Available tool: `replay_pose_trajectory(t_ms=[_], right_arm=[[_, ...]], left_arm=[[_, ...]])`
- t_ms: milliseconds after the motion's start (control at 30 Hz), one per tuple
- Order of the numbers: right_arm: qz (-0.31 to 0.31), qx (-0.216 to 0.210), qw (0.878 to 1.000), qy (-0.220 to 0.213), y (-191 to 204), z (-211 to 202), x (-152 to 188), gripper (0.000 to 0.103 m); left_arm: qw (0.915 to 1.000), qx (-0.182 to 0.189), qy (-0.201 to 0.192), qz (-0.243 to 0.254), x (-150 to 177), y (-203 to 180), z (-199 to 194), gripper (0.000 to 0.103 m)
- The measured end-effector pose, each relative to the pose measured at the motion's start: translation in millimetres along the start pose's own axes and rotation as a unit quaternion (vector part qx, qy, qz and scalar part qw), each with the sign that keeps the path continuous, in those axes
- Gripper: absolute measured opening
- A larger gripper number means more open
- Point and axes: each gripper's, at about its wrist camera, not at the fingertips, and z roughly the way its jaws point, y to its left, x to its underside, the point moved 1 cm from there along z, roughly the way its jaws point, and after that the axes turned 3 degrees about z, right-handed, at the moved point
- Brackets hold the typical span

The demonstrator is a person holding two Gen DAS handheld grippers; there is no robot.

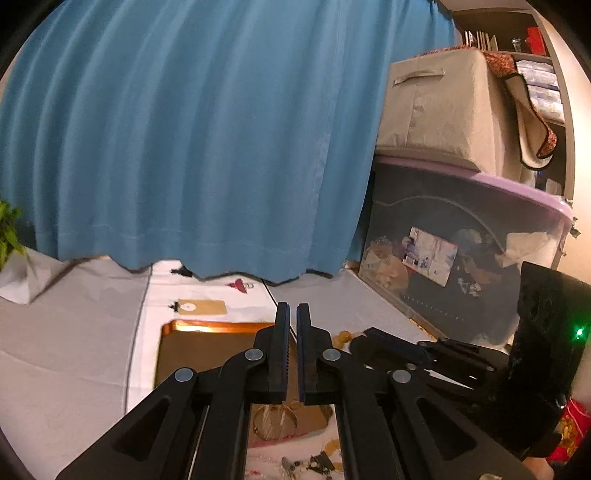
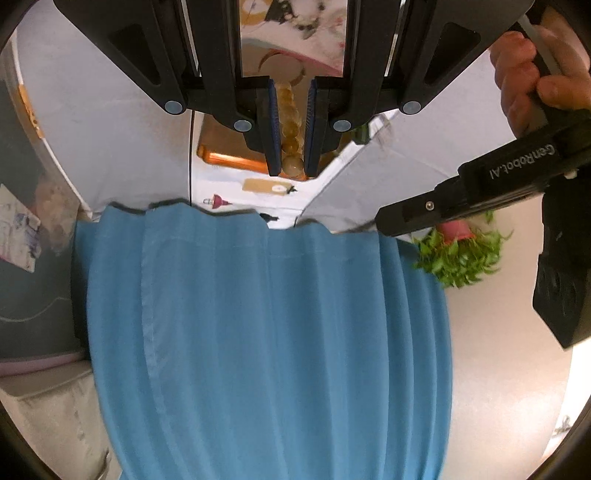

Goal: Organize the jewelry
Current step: 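Lift both bracelets and carry them over the tray with both tools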

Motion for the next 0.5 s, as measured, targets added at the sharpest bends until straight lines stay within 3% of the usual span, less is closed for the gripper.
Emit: replay_pose_trajectory(t_ms=[233, 367, 500], right_arm=[[0.001, 0.012, 0.999, 0.034, -23, 52, 26, 0.013], [0.012, 0.013, 0.997, 0.076, -41, 84, 47, 0.013], [0.043, 0.014, 0.994, 0.100, -57, 99, 64, 0.013]], left_arm=[[0.9977, -0.013, 0.065, -0.010, 38, 28, 63, 0.000], [0.9875, 0.028, 0.143, -0.060, 70, 54, 91, 0.000], [0.9792, 0.021, 0.198, -0.038, 99, 50, 97, 0.001]])
